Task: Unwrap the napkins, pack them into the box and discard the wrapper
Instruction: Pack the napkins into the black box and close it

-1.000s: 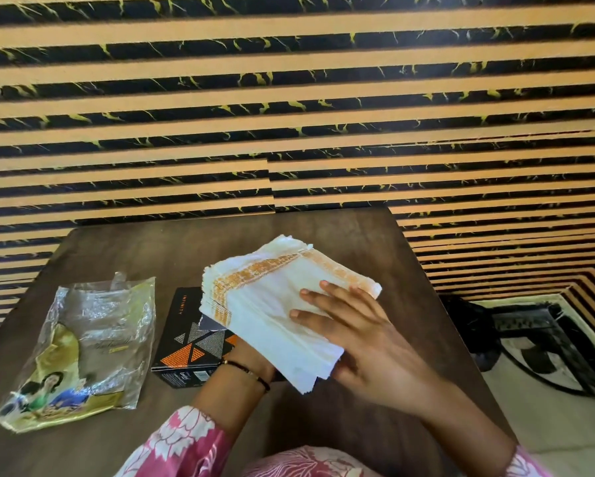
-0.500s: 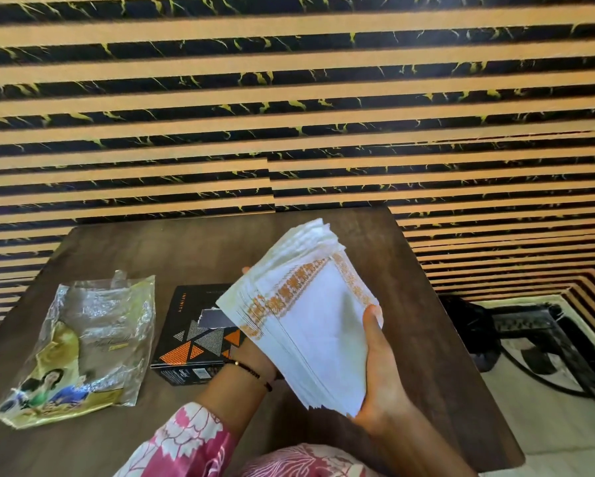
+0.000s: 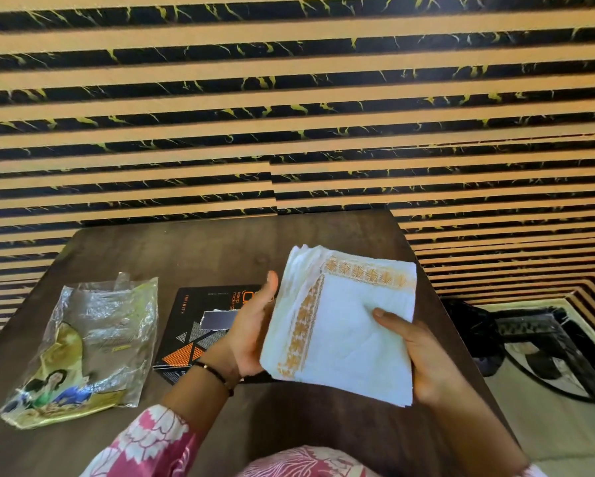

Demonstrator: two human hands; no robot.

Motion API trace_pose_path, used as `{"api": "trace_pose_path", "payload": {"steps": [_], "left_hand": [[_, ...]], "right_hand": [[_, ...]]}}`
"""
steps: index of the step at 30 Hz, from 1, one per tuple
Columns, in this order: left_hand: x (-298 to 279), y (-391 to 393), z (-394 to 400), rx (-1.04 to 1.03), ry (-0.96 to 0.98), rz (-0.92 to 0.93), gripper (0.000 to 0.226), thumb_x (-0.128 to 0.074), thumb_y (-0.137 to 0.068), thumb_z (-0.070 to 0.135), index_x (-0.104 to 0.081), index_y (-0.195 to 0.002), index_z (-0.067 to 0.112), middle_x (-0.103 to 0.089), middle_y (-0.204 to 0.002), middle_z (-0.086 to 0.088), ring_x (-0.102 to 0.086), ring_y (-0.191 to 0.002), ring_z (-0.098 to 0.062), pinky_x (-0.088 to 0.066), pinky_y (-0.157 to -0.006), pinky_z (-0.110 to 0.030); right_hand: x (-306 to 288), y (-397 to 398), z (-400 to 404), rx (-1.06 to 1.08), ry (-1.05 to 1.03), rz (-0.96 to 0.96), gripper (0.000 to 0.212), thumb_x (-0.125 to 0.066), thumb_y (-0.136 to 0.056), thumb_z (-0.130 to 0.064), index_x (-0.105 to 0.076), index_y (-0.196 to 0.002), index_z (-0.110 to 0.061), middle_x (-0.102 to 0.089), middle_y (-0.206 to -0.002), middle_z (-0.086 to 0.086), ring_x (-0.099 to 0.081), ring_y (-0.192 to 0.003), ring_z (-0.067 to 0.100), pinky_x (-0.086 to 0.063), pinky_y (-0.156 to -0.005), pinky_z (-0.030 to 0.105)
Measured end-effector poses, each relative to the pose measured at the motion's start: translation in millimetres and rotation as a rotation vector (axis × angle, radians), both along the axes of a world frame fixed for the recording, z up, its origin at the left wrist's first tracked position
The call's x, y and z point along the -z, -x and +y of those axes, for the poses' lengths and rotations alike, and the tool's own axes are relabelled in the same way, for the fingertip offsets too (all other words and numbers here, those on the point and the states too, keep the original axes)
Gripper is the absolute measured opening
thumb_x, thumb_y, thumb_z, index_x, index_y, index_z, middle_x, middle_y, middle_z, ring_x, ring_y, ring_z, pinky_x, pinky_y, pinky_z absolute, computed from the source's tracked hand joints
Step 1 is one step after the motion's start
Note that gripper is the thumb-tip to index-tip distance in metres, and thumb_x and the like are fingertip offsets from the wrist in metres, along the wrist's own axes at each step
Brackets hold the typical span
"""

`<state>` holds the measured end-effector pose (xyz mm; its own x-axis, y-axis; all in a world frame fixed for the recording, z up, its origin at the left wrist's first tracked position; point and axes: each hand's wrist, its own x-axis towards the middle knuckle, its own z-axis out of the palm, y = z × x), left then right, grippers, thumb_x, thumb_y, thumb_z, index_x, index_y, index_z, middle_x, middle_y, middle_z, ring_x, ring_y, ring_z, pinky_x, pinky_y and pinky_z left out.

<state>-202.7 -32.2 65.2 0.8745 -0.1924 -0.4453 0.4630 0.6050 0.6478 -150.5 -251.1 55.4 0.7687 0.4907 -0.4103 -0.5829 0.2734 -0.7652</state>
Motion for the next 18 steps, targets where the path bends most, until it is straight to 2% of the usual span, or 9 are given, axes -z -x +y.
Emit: {"api": "trace_pose_path", "payload": {"steps": [2,4,6,10,12,18], "left_hand": [[-3,2,-1,0.083,-0.107,0.014,0.039,-0.060,-0.078,0.048,-0.073,-0.093,0.014,-0.073,-0.094,-0.010,-0.070,-0.083,-0.025,-0.058,-0.074,-0.037],[-4,3,-6,0.158,-0.187,0.027,0.017,-0.067,-0.079,0.020,-0.070,-0.094,0.013,-0.074,-0.092,-0.010,-0.071,-0.080,-0.025,-0.059,-0.066,-0.036],[-3,1,-6,0.163,-0.225,-0.007,0.029,-0.065,-0.076,0.006,-0.064,-0.104,0.013,-0.073,-0.096,-0.011,-0.071,-0.083,-0.028,-0.058,-0.064,-0.036],[-8,-1,-3,0.116,-0.224,-0.043,0.044,-0.064,-0.072,0.003,-0.056,-0.115,0.012,-0.072,-0.097,-0.013,-0.071,-0.084,-0.029,-0.058,-0.064,-0.038],[-13,-1,-1,0.126,-0.222,-0.064,0.046,-0.064,-0.072,0.002,-0.056,-0.116,0.012,-0.072,-0.098,-0.013,-0.071,-0.084,-0.029,-0.059,-0.063,-0.038],[-10,-4,6,0.079,-0.377,-0.070,0.039,-0.063,-0.081,0.006,-0.055,-0.118,0.017,-0.070,-0.106,-0.012,-0.070,-0.089,-0.029,-0.059,-0.068,-0.037]], "right_hand": [[-4,-6,-7,-0.024,0.071,-0.022,0.044,-0.071,-0.068,-0.017,-0.065,-0.111,-0.011,-0.072,-0.104,0.016,-0.069,-0.093,0.034,-0.054,-0.082,0.048],[-5,-8,-8,-0.059,0.061,-0.028,0.045,-0.071,-0.068,-0.016,-0.065,-0.112,-0.010,-0.072,-0.105,0.016,-0.069,-0.094,0.034,-0.054,-0.083,0.048],[-3,-11,-10,-0.083,0.053,-0.032,0.046,-0.076,-0.068,-0.015,-0.064,-0.112,-0.011,-0.071,-0.107,0.016,-0.068,-0.096,0.034,-0.055,-0.081,0.047],[6,-17,-13,-0.181,0.002,0.046,0.072,-0.090,-0.045,-0.021,-0.064,-0.112,-0.011,-0.068,-0.113,0.019,-0.066,-0.101,0.038,-0.055,-0.079,0.049],[11,-18,-15,-0.211,-0.017,0.065,0.076,-0.093,-0.037,-0.020,-0.066,-0.107,-0.011,-0.069,-0.110,0.019,-0.067,-0.096,0.036,-0.057,-0.075,0.046],[20,-22,-14,-0.219,-0.079,0.011,0.083,-0.093,-0.039,-0.013,-0.061,-0.115,-0.012,-0.067,-0.115,0.017,-0.066,-0.101,0.036,-0.057,-0.075,0.045]]}}
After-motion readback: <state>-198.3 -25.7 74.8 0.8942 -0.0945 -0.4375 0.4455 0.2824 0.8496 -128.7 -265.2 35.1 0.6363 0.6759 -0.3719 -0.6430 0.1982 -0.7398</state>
